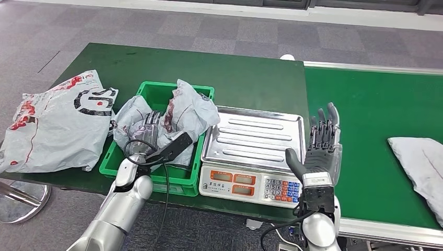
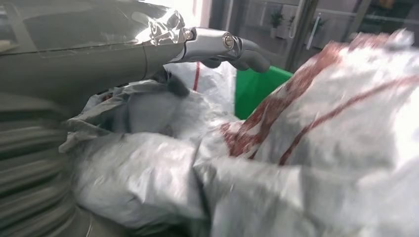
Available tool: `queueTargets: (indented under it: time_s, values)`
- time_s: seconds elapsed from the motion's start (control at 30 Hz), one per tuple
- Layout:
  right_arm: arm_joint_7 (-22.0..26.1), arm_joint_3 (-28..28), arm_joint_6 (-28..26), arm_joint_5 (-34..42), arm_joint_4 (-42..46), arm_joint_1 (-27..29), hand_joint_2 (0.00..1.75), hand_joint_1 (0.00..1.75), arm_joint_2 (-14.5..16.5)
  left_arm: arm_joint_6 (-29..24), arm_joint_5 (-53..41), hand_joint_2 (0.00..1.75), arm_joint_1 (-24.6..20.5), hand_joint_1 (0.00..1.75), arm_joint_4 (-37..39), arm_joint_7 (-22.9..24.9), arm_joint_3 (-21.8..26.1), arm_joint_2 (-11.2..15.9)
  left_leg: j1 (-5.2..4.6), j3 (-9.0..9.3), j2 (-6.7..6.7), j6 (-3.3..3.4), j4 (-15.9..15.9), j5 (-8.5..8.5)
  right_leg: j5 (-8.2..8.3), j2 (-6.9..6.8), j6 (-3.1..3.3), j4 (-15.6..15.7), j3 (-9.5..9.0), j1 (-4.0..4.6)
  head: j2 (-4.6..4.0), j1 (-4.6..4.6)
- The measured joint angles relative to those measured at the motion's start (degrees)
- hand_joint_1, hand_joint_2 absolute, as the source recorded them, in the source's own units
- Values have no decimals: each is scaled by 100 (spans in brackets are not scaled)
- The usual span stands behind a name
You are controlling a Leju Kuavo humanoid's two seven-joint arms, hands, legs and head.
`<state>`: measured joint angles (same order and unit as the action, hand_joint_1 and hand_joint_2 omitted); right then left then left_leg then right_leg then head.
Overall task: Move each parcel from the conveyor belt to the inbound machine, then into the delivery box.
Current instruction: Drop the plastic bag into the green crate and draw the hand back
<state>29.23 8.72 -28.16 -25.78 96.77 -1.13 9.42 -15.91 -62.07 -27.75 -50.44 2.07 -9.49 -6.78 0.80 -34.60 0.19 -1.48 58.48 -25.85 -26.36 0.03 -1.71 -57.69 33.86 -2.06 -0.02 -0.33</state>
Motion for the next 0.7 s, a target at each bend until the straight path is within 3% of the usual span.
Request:
queueTargets:
  time_s: [0.03, 0.17, 0.27, 0.37, 0.5, 0.6, 0.7]
  values:
    - [-8, -5, -2, 6, 1, 2, 175, 0, 0, -82, 247, 175, 34, 0, -53, -213, 34, -12, 0, 0, 0, 0, 0, 0, 0, 0, 0, 0, 1, 0, 0, 0]
    - [-27, -26, 0, 86, 1, 8, 175, 0, 0, -661, 1691, 0, 324, 0, -493, -1462, 208, -112, 0, -3, 1, -1, 0, -4, -3, 1, -1, 0, 2, 0, 0, 0]
    - [-13, -58, 47, 122, 1, 8, 175, 0, 0, -1050, 2833, 0, 667, 0, -992, -2386, 247, -164, 0, -3, 1, -3, 0, -8, -7, 1, -1, 0, 2, 0, 0, 0]
    - [37, -118, 103, 143, 1, 9, 175, 0, 0, -1293, 3534, 0, 1046, 0, -1534, -3010, 248, -193, 0, -4, 0, -3, 0, -10, -11, -3, -2, 0, 2, 0, 0, 0]
    - [147, -124, 123, 193, -7, -10, 175, 0, 0, -1648, 4233, 175, 1462, 0, -2238, -3812, 247, -212, 0, -5, 0, -4, -1, -11, -12, -1, -1, 0, 2, 0, 0, 0]
    - [177, -126, 122, 234, -72, -120, 175, 0, -1, -1299, 5223, 175, 1717, 0, -2867, -4172, 227, -187, 0, -3, 0, -4, -1, -11, -14, -3, 0, 0, 3, 0, 0, 0]
    - [90, -171, 119, 235, -212, -269, 175, 0, -2, 87, 5947, 175, 1811, 0, -3098, -4144, 189, -167, 0, -2, -4, -3, 0, -11, -18, -14, -1, 1, -1, 0, 0, 0]
